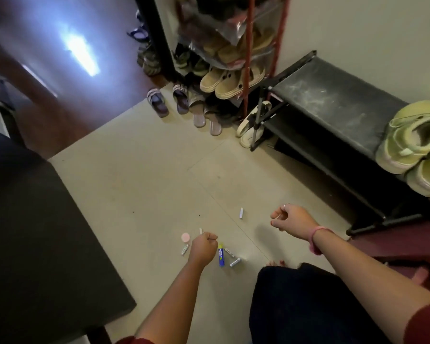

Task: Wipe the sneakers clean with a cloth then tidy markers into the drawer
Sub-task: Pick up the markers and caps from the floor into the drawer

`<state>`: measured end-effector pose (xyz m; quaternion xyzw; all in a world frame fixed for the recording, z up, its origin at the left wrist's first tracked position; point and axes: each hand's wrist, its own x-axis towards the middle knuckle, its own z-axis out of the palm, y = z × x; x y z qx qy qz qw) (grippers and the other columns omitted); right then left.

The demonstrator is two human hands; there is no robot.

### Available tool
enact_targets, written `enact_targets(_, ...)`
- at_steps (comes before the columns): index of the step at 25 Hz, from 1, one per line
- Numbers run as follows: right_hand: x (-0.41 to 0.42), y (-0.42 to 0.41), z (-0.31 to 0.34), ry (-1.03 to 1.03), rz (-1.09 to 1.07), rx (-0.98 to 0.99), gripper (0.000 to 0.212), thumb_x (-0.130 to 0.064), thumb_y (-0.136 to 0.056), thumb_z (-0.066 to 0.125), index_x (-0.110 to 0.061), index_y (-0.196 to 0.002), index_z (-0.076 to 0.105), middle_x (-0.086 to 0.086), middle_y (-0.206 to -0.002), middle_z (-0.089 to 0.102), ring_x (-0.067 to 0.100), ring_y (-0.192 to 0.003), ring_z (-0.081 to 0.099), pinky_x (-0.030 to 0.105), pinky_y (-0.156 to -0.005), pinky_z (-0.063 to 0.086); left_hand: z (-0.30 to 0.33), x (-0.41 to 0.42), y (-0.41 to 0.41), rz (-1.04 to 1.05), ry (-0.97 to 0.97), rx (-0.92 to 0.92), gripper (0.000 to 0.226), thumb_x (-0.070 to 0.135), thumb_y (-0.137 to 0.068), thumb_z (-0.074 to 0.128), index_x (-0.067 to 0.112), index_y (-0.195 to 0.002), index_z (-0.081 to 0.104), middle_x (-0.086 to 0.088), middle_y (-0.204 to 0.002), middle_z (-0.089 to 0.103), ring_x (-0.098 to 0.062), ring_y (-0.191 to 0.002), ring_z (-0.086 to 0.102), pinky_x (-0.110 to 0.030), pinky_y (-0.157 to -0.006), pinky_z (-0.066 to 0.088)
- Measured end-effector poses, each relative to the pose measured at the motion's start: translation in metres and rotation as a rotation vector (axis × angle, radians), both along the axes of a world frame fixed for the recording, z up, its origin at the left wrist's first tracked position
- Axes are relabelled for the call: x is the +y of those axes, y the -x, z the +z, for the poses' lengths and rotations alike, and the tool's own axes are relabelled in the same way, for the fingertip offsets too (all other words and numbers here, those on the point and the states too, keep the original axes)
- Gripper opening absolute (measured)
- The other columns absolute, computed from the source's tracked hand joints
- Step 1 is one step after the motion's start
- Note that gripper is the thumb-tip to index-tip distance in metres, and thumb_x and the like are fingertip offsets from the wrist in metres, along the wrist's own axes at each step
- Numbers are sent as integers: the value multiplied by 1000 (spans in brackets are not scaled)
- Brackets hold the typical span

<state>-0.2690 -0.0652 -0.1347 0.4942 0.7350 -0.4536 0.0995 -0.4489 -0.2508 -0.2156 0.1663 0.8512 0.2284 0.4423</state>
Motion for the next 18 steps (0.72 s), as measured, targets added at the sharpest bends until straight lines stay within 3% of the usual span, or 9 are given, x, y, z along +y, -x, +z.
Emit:
enact_targets(3,16,16,-45,-74,281,-150,22,-26,-88,60,-20,-109,60,-4,-98,63,11,-86,59,19,-71,43,-38,-10,-2,-73,55,26,29,5,-91,50,2,-118,62,-11,-119,63,-23,-111,58,-19,-78,37)
enact_targets(8,27,41,-123,-150,659,-321,45,-24,-93,52,-21,-136,41,1,-134,44,19,-115,53,30,-94,43,-109,-19,-15,-169,110,44,34,10,-94,50,10,-128,55,-8,-127,52,-20,-116,53,-16,-86,34)
enact_targets(10,26,50,-153,-207,854,-412,50,-19,-94,49,-19,-141,34,3,-137,38,24,-116,51,36,-91,46,-134,-18,-20,-220,127,51,36,10,-95,46,11,-131,52,-7,-129,48,-23,-111,56,-23,-92,39)
enact_targets(13,21,60,-184,-263,1070,-487,55,-8,-92,44,-18,-144,29,4,-145,28,26,-117,48,37,-85,49,-161,-20,-25,-411,153,120,35,9,-97,37,8,-128,51,-6,-132,43,-27,-105,55,-35,-88,46)
enact_targets(16,24,75,-208,-296,1215,-513,55,-2,-92,39,-14,-144,30,4,-152,20,28,-116,49,37,-79,45,-179,-26,-24,-688,167,260,35,6,-95,35,5,-126,52,-9,-145,35,-30,-121,44,-39,-93,43)
enact_targets(18,29,87,-222,-306,1191,-516,53,-7,-96,30,-14,-147,23,6,-149,30,29,-111,52,35,-77,42,-188,-28,-19,-816,124,344,34,3,-93,40,3,-121,58,-11,-152,33,-29,-134,38,-39,-97,40)
